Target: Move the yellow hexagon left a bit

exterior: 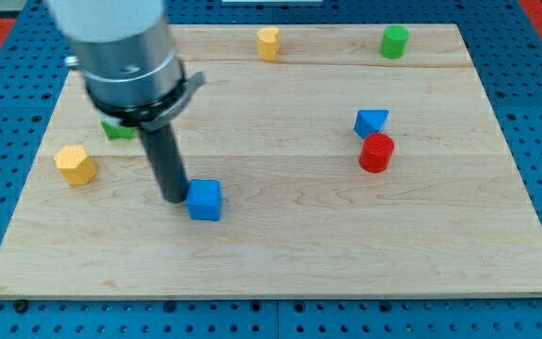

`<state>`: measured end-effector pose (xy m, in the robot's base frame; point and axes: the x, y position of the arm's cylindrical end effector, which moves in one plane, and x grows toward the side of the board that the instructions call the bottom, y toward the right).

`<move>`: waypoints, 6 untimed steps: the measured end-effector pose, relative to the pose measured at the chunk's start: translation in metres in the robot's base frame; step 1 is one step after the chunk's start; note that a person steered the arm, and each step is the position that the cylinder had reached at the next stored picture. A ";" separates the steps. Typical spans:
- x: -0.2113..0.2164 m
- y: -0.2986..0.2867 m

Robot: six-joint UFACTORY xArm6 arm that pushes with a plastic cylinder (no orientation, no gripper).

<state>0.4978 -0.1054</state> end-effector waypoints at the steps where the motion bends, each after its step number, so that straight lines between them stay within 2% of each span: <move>1: 0.009 0.020; 2: 0.017 0.059; 3: 0.010 0.043; 4: -0.018 0.034; 6: -0.048 -0.050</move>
